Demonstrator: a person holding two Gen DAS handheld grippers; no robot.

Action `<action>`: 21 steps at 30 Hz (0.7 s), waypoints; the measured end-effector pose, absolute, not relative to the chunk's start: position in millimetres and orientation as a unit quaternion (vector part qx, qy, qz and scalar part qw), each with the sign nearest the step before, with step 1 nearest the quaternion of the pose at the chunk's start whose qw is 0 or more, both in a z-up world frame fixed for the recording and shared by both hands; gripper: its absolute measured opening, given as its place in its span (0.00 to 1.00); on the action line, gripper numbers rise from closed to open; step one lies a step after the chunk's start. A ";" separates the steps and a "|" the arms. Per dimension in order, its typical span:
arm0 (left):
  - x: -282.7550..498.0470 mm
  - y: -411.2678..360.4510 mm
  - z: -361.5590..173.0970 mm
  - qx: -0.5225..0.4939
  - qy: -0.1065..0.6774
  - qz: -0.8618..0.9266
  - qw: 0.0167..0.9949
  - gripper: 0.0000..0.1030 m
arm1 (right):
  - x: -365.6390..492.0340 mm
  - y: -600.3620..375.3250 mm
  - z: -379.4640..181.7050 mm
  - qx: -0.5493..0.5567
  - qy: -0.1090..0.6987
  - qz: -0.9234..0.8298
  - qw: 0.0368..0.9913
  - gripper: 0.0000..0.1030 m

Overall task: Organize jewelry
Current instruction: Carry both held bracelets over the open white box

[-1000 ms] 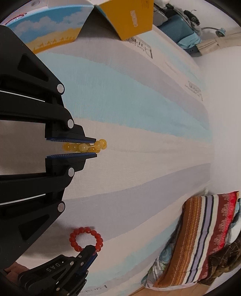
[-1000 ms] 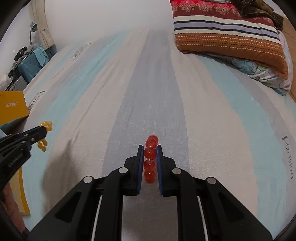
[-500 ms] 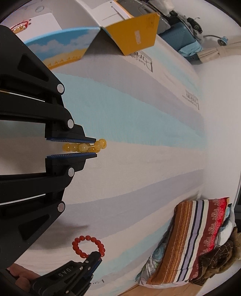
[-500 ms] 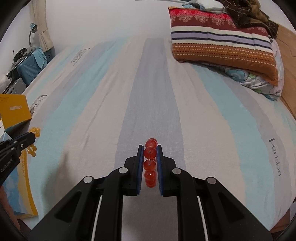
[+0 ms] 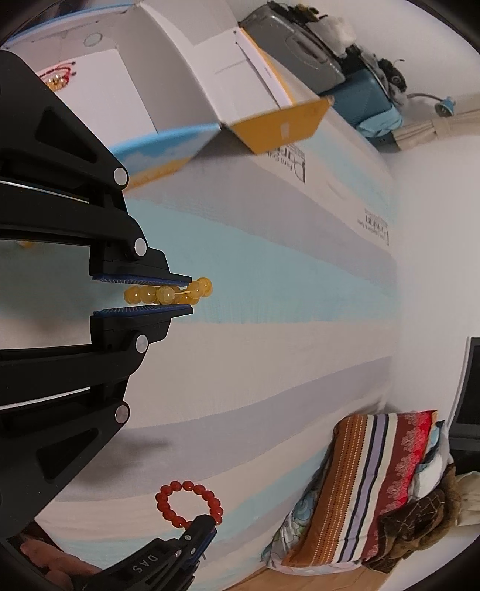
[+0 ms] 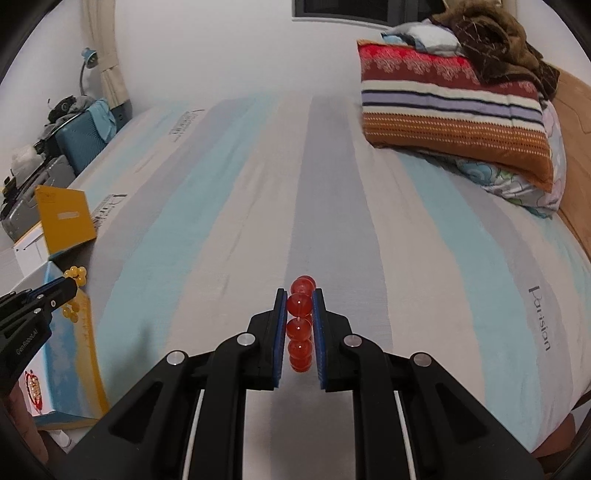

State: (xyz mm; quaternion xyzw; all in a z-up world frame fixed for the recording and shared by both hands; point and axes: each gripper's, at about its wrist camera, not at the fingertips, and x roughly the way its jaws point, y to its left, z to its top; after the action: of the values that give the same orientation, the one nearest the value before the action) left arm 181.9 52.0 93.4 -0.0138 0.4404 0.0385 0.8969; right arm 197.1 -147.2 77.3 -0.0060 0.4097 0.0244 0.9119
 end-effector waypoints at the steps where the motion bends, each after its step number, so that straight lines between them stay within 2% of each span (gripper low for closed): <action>1: 179.4 55.2 95.1 -0.014 0.440 0.041 0.897 0.09 | 193.9 -141.6 81.4 -0.009 0.408 0.028 0.913 0.12; 21: 93.8 178.6 129.0 -0.055 0.413 0.120 0.901 0.09 | 153.5 -9.7 115.4 -0.045 0.385 0.110 0.915 0.12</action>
State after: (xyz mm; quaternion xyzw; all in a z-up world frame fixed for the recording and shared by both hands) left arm 93.8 178.6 129.0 -0.0546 0.4127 0.1204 0.9012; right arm 153.5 -9.7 115.4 -0.0451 0.3854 0.1098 0.9151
